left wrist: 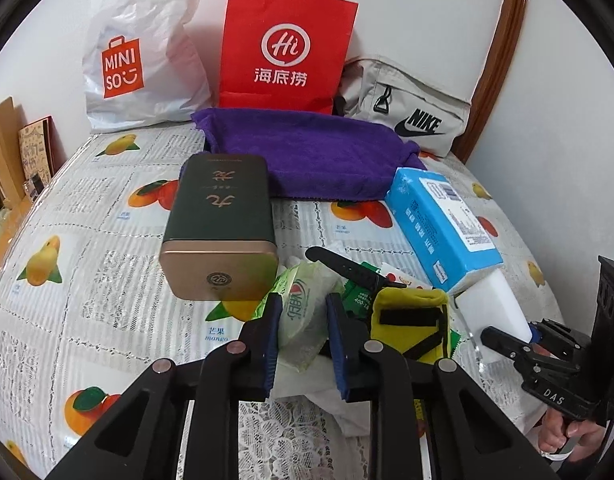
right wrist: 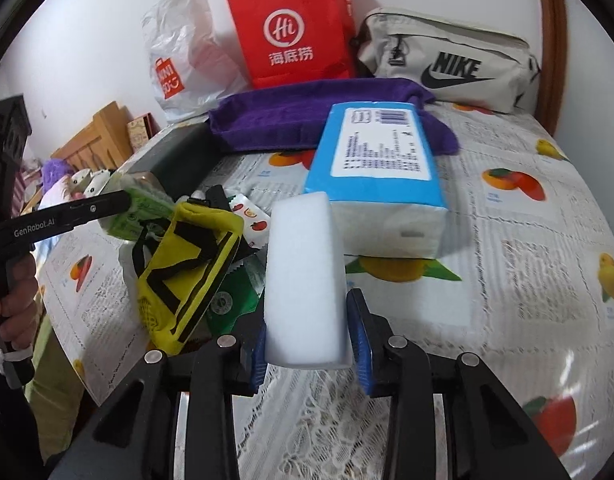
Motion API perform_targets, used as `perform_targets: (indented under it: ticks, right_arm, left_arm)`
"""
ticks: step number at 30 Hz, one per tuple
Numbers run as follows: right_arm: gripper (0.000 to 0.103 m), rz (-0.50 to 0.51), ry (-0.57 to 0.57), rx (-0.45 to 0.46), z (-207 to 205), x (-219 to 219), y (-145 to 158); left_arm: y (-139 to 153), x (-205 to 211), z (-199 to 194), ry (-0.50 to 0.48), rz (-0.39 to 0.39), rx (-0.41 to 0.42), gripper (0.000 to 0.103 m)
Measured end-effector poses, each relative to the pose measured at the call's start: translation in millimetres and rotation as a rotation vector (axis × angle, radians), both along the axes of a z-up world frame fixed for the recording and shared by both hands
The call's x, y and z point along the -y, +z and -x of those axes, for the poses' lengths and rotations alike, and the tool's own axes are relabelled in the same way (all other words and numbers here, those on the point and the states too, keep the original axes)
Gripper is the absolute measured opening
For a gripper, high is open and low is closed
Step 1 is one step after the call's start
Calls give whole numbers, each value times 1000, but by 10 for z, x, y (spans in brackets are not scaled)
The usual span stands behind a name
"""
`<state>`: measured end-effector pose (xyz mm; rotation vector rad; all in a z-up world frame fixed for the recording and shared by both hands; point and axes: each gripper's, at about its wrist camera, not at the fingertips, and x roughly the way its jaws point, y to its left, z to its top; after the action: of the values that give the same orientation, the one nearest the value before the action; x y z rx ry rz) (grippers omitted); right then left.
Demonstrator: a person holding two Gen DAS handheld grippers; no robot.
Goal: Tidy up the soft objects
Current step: 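Carry the sponge in the right tool while the left tool carries the wipes toward the purple towel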
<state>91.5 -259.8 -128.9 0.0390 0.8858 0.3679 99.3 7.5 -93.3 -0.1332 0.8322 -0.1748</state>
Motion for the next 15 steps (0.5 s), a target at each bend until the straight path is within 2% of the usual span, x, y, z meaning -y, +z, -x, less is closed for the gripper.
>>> perform_targets:
  ticks: [15]
  right_arm:
    - [35, 43, -64, 53, 134, 117, 355]
  left_arm:
    - [307, -317, 169, 75, 24, 55, 21]
